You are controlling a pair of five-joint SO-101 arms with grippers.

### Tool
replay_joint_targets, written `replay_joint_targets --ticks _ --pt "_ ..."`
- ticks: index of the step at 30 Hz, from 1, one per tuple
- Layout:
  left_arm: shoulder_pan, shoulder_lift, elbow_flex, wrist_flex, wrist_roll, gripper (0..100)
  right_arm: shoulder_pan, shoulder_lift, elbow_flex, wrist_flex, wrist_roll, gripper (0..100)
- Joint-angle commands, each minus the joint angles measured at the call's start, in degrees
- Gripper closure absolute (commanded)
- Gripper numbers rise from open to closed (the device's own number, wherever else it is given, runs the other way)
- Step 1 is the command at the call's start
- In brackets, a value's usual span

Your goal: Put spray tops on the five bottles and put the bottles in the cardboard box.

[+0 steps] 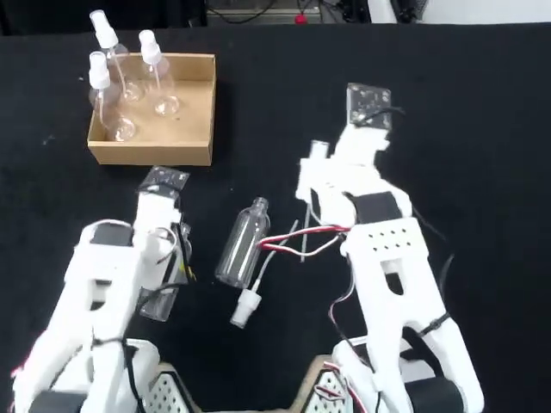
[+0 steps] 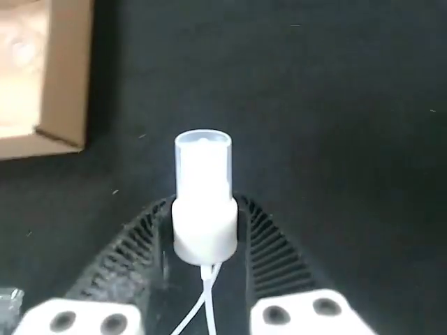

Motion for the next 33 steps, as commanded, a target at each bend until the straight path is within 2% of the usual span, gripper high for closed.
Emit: replay_joint_targets --ticks 1,3,7,16,26,30,33 --pt "-0.48 3.96 -5.49 -0.79 -0.35 81 2.99 -1.98 1.01 -4.13 0.62 98.0" --pt "-0.57 5.63 -6.81 -0.79 -0.35 80 2.99 -1.89 2.07 -4.57 0.62 98.0" --pt "-0.57 8.97 -7.52 -0.97 -0.62 71 2.29 -1.98 3.56 -5.8 0.62 98.0" --pt "-0.66 10.37 -7.69 -0.35 -2.02 74 2.46 -1.98 3.56 -5.71 0.62 98.0" --pt "-2.33 13.71 -16.48 2.02 -7.03 74 2.46 -1.98 3.56 -5.63 0.62 98.0" --pt "-2.07 18.2 -16.57 2.37 -7.74 64 2.46 -1.98 3.56 -5.63 0.62 98.0" --pt "-2.86 20.04 -17.54 0.79 -8.0 65 2.46 -1.98 3.56 -5.63 0.62 98.0"
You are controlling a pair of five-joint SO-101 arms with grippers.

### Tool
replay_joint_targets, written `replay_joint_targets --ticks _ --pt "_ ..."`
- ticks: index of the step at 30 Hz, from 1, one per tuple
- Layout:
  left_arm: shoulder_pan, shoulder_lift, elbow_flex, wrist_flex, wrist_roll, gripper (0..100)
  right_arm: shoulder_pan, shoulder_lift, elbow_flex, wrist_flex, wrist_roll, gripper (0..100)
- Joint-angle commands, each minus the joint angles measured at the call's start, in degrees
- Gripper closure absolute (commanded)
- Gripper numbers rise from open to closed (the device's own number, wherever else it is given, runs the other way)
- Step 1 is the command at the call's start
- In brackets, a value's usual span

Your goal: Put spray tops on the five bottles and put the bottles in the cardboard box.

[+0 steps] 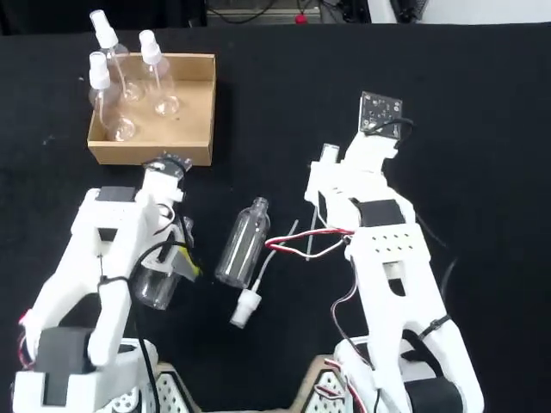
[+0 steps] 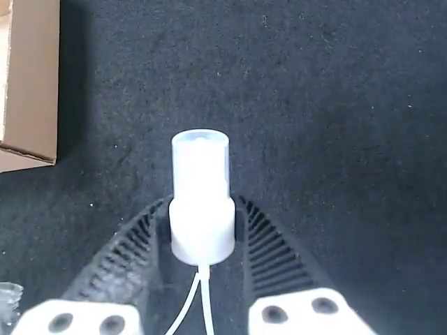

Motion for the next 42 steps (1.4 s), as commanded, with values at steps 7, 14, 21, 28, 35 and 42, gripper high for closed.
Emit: replay_joint_targets --ticks 7,14,21,28,35,42 --pt "0.31 1.32 -10.77 2.55 -2.29 65 0.62 -1.98 -0.4 -1.23 0.62 98.0" --pt "0.48 7.82 -15.52 4.92 -5.71 65 0.62 -1.98 -0.4 -1.23 0.62 98.0" --pt "0.66 14.95 -20.18 5.36 -5.45 65 0.7 -1.98 -0.4 -1.23 0.62 98.0" --pt "5.05 15.65 -18.24 3.87 -5.63 65 0.7 -1.98 -0.4 -1.23 0.62 98.0" --pt "5.05 15.65 -16.4 2.46 -5.63 65 0.7 -1.98 -0.4 -1.23 0.62 98.0" --pt "4.97 15.65 -16.22 2.46 -5.71 75 0.7 -1.98 -0.4 -1.23 0.62 98.0"
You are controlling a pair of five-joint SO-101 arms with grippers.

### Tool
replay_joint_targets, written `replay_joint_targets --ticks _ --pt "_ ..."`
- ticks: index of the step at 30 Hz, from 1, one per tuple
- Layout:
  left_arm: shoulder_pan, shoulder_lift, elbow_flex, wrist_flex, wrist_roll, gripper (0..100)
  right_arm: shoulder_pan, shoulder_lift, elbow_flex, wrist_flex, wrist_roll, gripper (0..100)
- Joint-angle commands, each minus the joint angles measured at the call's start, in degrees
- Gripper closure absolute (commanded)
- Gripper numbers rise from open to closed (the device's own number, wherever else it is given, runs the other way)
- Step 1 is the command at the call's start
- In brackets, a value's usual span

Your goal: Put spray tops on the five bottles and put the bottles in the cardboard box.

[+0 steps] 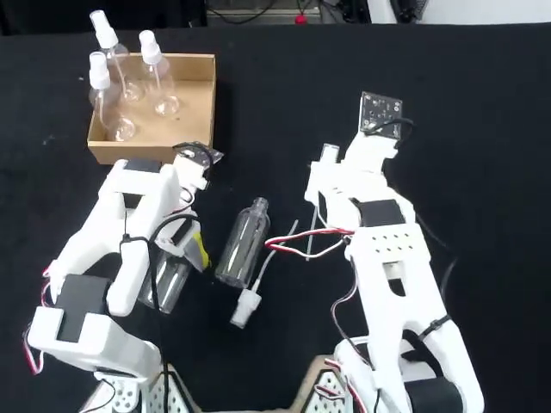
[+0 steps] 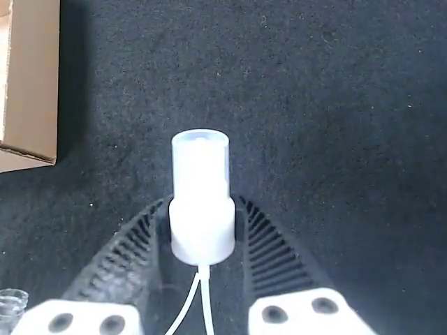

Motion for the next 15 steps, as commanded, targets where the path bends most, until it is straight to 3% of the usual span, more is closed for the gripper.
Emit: replay_joint_targets --ticks 1,9,15 --pt "0.22 -0.44 -0.75 -0.35 -0.26 77 0.7 -1.89 -0.4 -1.23 0.62 98.0" --pt "0.57 -1.05 1.27 -3.43 0.0 82 0.7 -1.8 -0.31 -1.14 0.62 98.0" --pt "-1.54 -7.82 -0.92 3.43 -0.09 82 0.62 -1.71 -0.31 -1.14 0.62 98.0"
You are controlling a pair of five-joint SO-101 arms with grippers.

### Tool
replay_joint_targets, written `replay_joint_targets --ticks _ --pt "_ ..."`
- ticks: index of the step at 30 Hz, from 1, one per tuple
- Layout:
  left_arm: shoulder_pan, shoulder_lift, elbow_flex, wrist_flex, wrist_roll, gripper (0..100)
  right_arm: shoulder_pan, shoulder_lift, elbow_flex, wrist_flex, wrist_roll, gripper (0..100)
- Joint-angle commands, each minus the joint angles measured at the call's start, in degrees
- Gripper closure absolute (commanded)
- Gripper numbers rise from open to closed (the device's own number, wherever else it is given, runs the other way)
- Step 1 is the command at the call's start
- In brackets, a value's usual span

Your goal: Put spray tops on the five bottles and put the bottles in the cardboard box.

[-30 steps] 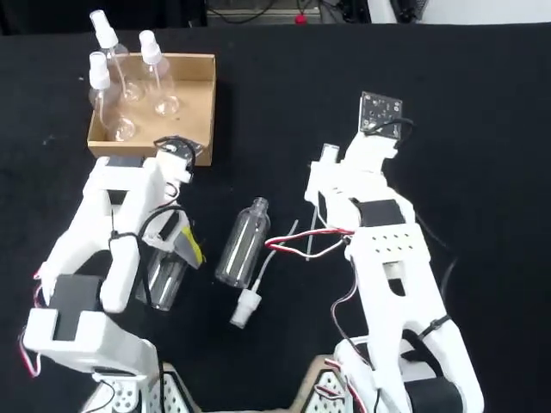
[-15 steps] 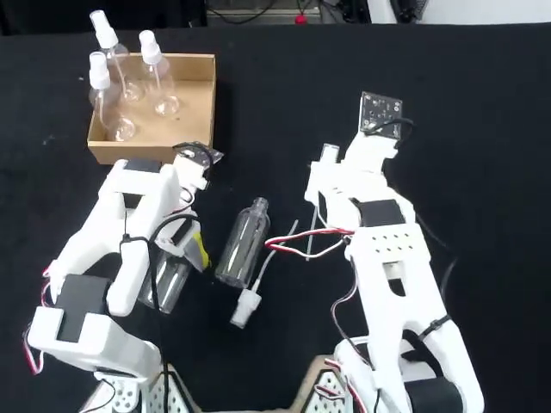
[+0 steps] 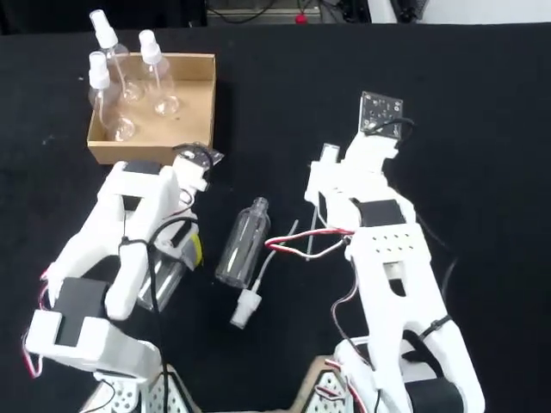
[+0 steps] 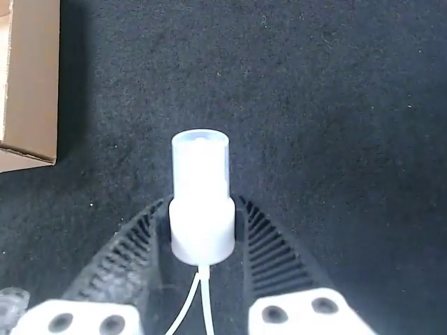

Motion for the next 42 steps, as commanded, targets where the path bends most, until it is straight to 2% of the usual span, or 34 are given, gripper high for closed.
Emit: replay_joint_targets --ticks 1,5,9,19,23,27,33,36,42 --pt "-2.42 -8.18 -2.15 2.81 -0.26 82 0.62 -1.71 -0.31 -1.14 0.62 98.0" --pt "-4.97 -18.37 0.13 2.55 0.26 82 0.44 -1.8 -0.31 -1.14 0.35 98.0" --pt "-4.44 -28.22 5.05 -1.41 5.71 82 0.26 -1.98 -2.07 0.26 0.0 98.0" --pt "5.32 -50.9 21.23 -13.1 16.79 82 2.64 -3.12 -15.52 13.98 -8.18 98.0" --pt "10.86 -56.7 24.22 -14.95 17.41 82 6.15 -9.54 -16.31 16.53 -10.02 98.0" --pt "15.08 -61.54 27.82 -19.43 18.2 82 6.51 -18.33 -14.02 16.62 -10.02 98.0" --pt "16.22 -65.58 31.16 -21.8 18.2 82 6.51 -29.85 -13.23 16.62 -9.58 97.9" --pt "16.22 -68.22 33.19 -21.71 18.2 82 4.04 -32.84 -14.46 16.26 -9.58 97.8" --pt "15.69 -78.51 38.73 -21.36 18.2 82 -5.89 -33.01 -18.86 16.26 -8.79 97.8"
